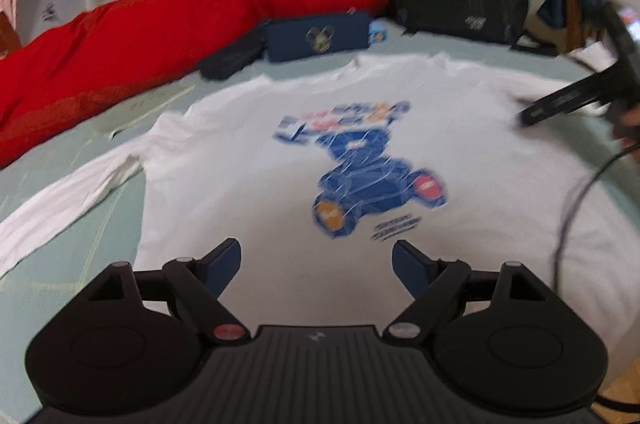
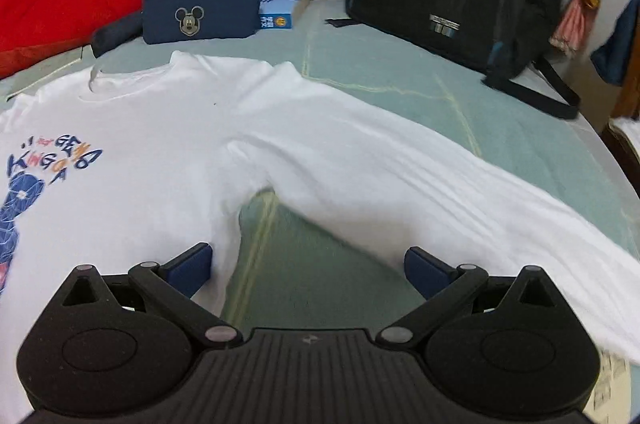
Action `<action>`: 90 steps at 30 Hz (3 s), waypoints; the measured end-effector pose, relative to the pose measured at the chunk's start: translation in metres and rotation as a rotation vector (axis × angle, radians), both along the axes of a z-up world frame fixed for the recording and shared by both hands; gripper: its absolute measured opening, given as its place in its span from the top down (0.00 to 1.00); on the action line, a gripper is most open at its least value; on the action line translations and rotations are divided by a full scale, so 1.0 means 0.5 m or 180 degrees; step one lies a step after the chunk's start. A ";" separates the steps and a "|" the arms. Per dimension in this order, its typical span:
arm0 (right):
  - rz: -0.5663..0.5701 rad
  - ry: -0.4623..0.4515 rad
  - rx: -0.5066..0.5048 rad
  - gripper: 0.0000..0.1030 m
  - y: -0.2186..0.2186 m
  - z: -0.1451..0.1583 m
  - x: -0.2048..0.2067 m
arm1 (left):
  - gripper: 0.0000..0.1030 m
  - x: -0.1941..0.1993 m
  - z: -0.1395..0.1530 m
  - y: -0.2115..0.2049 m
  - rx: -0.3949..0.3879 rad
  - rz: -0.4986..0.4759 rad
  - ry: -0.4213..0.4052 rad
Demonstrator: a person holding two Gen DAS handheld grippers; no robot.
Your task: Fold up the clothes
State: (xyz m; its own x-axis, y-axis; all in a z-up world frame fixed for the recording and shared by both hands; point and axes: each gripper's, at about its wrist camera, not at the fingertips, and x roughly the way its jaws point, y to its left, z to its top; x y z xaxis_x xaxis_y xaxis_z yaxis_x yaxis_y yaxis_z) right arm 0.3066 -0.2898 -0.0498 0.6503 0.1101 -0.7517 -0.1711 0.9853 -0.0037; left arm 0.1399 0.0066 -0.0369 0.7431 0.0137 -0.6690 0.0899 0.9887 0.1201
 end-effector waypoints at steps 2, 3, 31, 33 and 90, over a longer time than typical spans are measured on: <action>-0.0036 -0.0054 0.0052 0.00 0.004 0.026 -0.016 | 0.19 0.014 -0.023 0.007 -0.0032 0.0037 0.0171; -0.0028 -0.0104 0.0110 0.00 0.010 0.041 -0.020 | 0.19 0.016 -0.031 0.014 -0.0119 0.0071 0.0227; 0.1934 0.0244 0.0202 0.00 0.796 -0.013 0.160 | 0.16 -0.058 0.045 0.349 -0.0010 0.0899 0.0217; 0.2035 0.0160 0.0058 0.00 0.791 -0.038 0.121 | 0.16 -0.059 0.043 0.352 -0.0010 0.0874 0.0210; 0.1648 0.0481 -0.0108 0.00 0.898 -0.025 0.266 | 0.16 -0.156 0.024 0.477 -0.0206 0.0985 0.0064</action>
State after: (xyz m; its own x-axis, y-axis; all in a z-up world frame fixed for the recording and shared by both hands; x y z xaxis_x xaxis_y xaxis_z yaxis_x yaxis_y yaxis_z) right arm 0.4396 0.1594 -0.0623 0.4018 0.3614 -0.8414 -0.6354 0.7716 0.0280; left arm 0.0619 0.2452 -0.0250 0.6970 0.1942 -0.6903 -0.2147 0.9750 0.0574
